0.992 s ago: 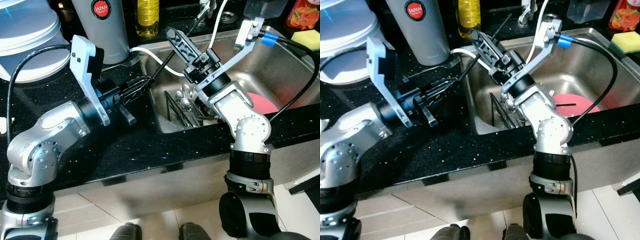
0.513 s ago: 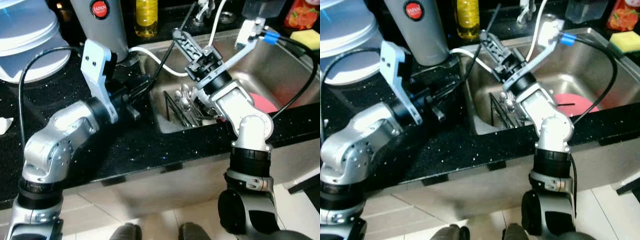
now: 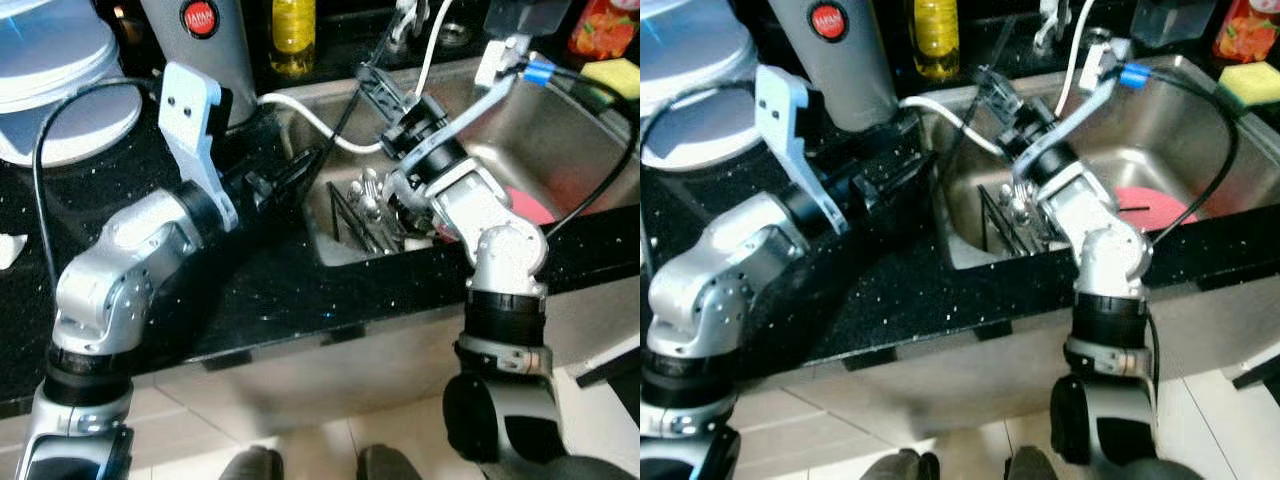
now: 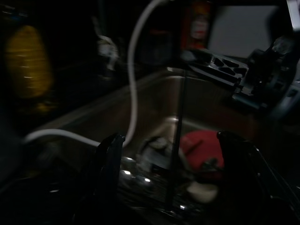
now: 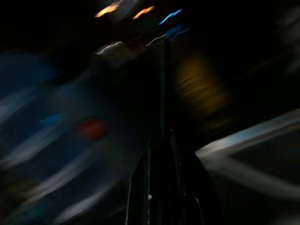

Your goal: Kitchen organization

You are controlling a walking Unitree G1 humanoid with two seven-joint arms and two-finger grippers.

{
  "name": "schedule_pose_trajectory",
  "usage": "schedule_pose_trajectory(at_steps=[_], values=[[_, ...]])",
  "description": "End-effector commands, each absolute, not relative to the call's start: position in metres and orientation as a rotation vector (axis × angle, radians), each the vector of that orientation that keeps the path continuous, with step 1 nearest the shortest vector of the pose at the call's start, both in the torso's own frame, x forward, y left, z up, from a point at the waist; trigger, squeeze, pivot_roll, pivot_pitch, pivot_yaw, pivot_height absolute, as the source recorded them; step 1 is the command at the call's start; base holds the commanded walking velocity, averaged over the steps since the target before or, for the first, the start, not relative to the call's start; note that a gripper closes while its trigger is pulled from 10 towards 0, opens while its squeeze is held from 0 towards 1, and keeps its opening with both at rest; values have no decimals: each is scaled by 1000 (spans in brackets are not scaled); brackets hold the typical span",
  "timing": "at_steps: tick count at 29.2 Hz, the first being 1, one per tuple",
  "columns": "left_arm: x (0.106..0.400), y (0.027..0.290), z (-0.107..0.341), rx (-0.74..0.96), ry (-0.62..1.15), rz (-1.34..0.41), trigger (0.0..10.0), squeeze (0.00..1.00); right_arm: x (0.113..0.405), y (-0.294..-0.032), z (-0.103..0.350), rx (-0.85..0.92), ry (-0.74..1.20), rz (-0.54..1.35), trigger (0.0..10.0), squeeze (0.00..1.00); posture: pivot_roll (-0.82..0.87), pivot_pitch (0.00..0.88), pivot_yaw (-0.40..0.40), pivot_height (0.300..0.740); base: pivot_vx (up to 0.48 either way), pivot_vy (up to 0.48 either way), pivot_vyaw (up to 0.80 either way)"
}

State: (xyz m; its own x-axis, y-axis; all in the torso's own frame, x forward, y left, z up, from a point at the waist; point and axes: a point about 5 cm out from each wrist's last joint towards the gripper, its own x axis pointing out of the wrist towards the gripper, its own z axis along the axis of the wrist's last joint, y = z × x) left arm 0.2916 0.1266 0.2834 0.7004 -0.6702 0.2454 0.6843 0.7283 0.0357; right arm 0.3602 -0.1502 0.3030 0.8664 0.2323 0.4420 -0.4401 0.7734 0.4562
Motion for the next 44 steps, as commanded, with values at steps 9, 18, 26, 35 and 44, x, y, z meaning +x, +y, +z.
schedule_pose_trajectory(at_steps=[9,18,26,35,44], values=[[287,146,279,-91,-275,-626,10000,0,378,-198,296,134,-440,-31,10000,1000,16,96,52,740,0,0,0],[301,165,271,-74,-235,-417,10000,0,383,-191,290,156,-433,15,10000,0,15,90,47,740,0,0,0],[333,205,268,62,-135,-112,10000,0,374,-187,306,175,-539,46,10000,0,11,97,54,740,0,0,0],[385,222,258,128,71,-219,10000,0,355,-159,322,186,-637,194,10000,0,-2,142,96,740,0,0,0],[406,236,270,41,81,-221,10000,0,340,-164,323,226,-644,189,10000,0,-47,202,132,740,0,0,0]])
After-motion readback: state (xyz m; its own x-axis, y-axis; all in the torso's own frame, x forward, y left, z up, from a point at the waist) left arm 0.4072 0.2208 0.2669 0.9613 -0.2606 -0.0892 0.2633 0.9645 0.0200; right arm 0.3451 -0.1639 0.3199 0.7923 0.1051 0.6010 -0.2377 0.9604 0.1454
